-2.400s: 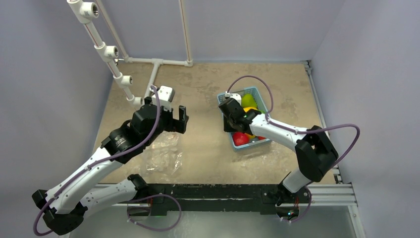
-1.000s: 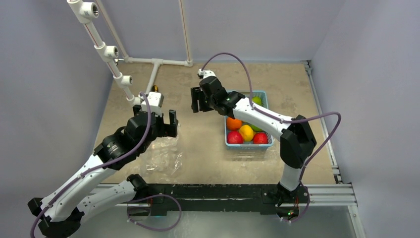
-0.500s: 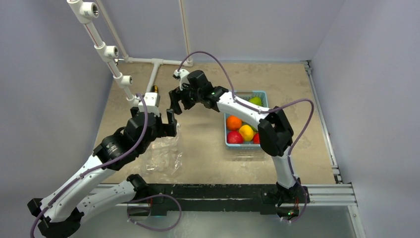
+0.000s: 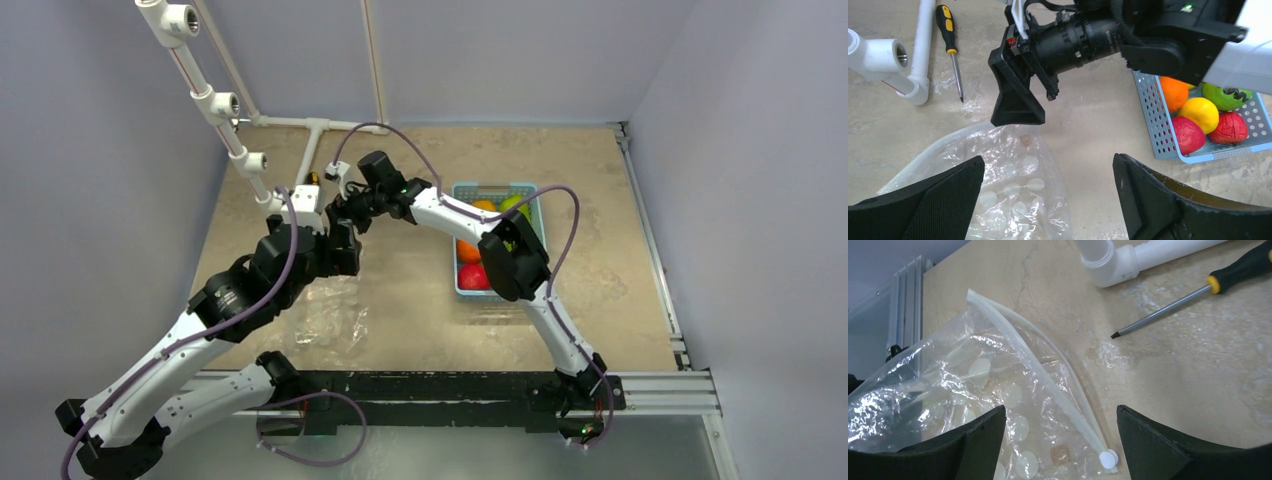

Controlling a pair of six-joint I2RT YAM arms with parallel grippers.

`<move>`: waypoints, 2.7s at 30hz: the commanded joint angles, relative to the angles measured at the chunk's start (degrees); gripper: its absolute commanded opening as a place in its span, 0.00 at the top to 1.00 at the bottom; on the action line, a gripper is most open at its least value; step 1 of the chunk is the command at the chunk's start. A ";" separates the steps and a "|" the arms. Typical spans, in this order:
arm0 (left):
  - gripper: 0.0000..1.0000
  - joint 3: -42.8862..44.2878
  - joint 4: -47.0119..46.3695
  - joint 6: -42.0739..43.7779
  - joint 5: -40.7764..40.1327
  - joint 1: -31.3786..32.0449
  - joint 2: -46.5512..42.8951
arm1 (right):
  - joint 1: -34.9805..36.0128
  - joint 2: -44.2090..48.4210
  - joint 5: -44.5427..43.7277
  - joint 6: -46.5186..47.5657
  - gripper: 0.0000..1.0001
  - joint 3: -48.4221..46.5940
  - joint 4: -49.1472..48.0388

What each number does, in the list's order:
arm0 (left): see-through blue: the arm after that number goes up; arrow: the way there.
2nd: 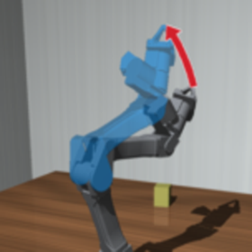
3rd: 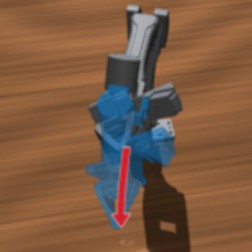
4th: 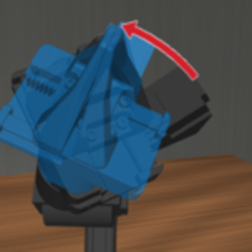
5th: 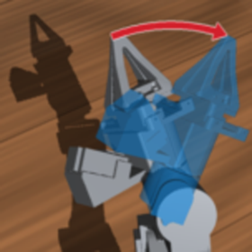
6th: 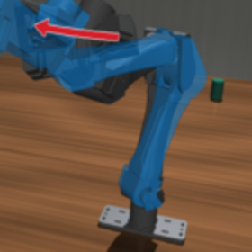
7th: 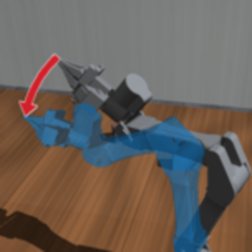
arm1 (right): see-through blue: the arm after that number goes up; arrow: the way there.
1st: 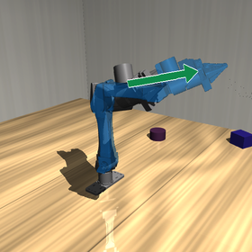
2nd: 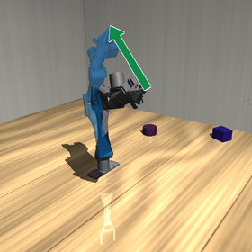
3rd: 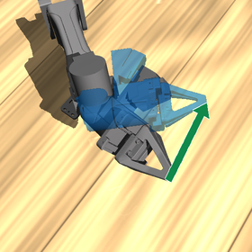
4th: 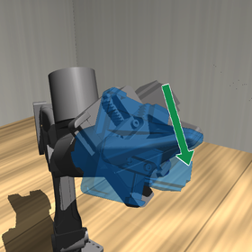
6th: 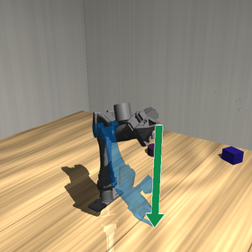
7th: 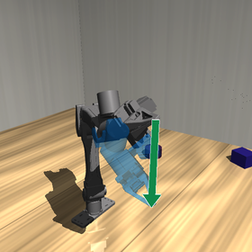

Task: Place the food in the zip-top bag and seal the zipper
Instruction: Pick up the zipper food storage bag at the center of the board.

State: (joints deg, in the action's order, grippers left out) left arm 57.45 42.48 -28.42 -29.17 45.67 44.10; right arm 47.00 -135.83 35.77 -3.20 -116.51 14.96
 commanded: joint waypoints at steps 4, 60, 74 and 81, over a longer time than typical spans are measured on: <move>0.01 3.56 -2.50 -0.08 2.31 0.03 0.98 | 0.98 -4.72 10.03 2.94 0.15 -7.17 0.41; 0.01 7.85 0.80 -7.63 -2.86 0.03 1.89 | 2.11 22.43 -8.42 -0.02 1.00 22.71 -13.99; 0.03 14.25 4.14 -12.17 -7.21 -0.06 8.73 | 2.13 36.34 -20.03 -3.53 1.00 35.95 -21.16; 0.07 14.50 2.91 -12.55 -4.10 -3.56 11.74 | 2.13 44.30 -23.29 -3.83 1.00 44.61 -24.67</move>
State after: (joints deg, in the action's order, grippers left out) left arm 70.24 46.37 -39.92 -34.70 44.66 54.78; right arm 48.75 -96.53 15.84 -6.24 -74.76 -5.32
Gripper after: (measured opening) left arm 0.942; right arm 0.007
